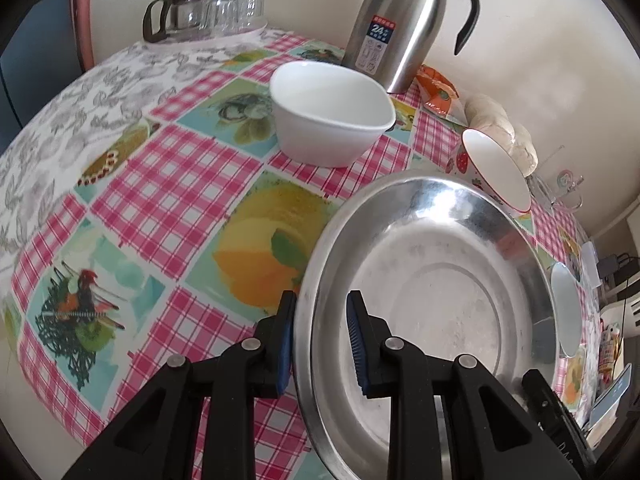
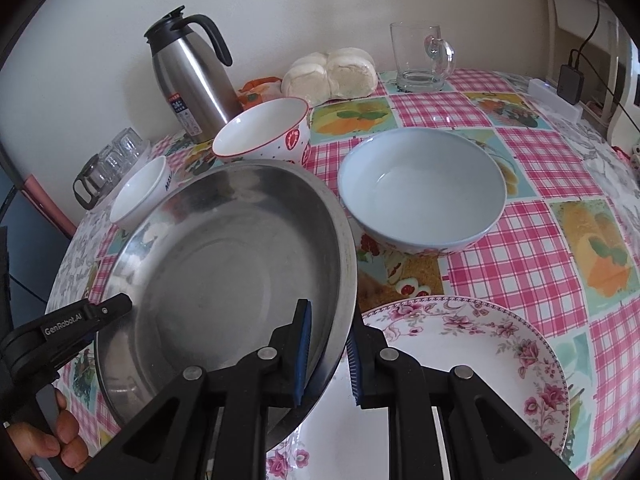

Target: Organize plates and bowls

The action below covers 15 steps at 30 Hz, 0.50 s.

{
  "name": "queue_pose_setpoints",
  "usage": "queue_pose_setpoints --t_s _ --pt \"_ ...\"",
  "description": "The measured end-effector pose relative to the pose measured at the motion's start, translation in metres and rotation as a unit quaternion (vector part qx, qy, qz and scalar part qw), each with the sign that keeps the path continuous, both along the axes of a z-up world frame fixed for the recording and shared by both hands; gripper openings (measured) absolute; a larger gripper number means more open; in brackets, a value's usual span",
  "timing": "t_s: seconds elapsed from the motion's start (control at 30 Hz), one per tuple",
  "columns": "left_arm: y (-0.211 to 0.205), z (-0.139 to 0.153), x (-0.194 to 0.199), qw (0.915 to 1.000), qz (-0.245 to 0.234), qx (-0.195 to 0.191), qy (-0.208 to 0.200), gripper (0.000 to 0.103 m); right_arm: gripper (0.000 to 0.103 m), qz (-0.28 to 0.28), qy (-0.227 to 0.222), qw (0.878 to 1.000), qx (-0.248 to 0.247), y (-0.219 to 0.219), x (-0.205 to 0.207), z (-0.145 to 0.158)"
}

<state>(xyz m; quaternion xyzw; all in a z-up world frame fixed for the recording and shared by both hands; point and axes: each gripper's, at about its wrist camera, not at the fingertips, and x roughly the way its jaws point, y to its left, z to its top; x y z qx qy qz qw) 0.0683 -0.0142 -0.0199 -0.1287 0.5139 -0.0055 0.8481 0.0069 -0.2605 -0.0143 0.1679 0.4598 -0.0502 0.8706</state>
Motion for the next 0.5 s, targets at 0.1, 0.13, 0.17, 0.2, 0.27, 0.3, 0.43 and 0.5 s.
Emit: queue_pose_setpoints --t_s 0.1,0.13,0.17,0.2,0.27,0.3,0.43,0.5 --pt "0.0022 -0.0004 0.0001 1.0000 0.005 0.000 0.002 0.026 0.018 0.002 0.002 1.000 -0.004 0.0021 0.0002 -0.0009" --pt "0.0027 0.0000 0.0001 1.0000 0.005 -0.001 0.001 0.026 0.018 0.002 0.003 1.000 -0.003 0.0021 0.0000 -0.0011" --pt "0.0027 0.0005 -0.0002 1.0000 0.005 -0.002 0.001 0.026 0.018 0.001 0.003 1.000 -0.001 0.0018 -0.0001 -0.0012" --pt "0.0023 0.0008 0.0001 1.0000 0.005 -0.002 0.001 0.026 0.018 0.001 0.003 1.000 0.001 0.0013 -0.0001 -0.0013" --pt "0.0018 0.0015 0.0001 1.0000 0.003 -0.002 0.000 0.026 0.018 0.001 0.004 1.000 0.001 0.0015 0.0000 -0.0013" --pt "0.0014 0.0020 0.0000 1.0000 0.001 -0.001 -0.001 0.026 0.018 0.001 0.005 1.000 0.000 0.0018 0.0000 -0.0013" --pt "-0.0019 0.0039 -0.0002 1.0000 -0.006 0.004 -0.001 0.026 0.018 0.001 0.006 1.000 0.000 0.0022 -0.0008 -0.0005" --pt "-0.0019 0.0037 -0.0007 1.0000 -0.008 0.005 0.001 0.026 0.020 0.002 0.005 1.000 -0.001 0.0025 -0.0011 0.0002"
